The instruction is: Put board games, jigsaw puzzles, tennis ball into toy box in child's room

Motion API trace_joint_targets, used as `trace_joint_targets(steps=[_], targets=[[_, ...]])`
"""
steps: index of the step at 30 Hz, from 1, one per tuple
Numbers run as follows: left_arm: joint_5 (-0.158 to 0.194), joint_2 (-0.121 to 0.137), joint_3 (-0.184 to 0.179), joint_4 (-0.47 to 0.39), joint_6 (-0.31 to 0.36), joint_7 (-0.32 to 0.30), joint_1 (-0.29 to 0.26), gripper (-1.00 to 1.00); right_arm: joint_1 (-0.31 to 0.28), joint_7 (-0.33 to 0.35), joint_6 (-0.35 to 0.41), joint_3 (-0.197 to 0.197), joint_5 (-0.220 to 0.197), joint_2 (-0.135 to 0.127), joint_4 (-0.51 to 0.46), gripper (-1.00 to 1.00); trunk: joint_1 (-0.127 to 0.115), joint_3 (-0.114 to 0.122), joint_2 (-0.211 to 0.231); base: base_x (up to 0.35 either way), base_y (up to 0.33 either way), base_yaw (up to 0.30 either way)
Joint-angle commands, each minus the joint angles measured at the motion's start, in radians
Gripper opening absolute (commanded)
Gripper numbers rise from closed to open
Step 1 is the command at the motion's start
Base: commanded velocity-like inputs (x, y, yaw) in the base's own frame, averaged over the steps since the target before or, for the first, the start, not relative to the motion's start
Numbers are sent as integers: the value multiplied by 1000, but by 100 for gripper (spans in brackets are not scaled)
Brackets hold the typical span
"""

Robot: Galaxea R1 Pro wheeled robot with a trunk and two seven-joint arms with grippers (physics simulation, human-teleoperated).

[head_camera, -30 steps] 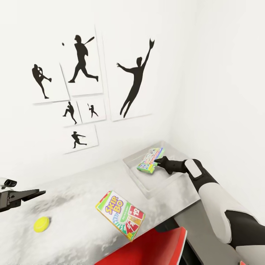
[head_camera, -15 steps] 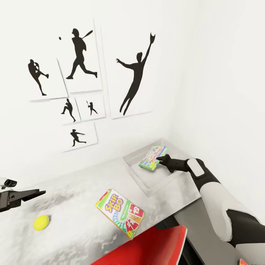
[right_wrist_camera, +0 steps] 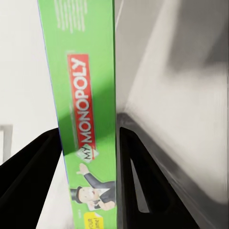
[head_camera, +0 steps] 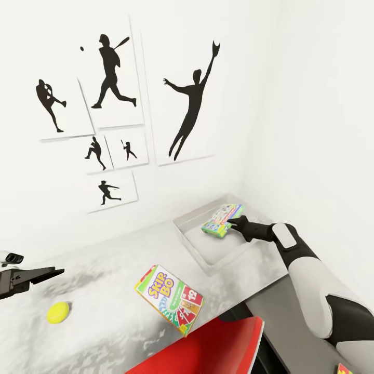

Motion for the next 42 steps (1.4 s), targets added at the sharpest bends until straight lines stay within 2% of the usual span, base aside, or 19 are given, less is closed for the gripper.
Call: trace_joint_targets(steps=[1,42], targets=[[-1,0,0,0,11,-4,-1,100,-1,8,6,-6,8,0,0,-100,1,-2,-2,0,0,0],[2,-4,5,-1,9,-4,1,100,-1,14,8,-8,9,-6,0,-100,1,-2,-2,29,-22,-9]])
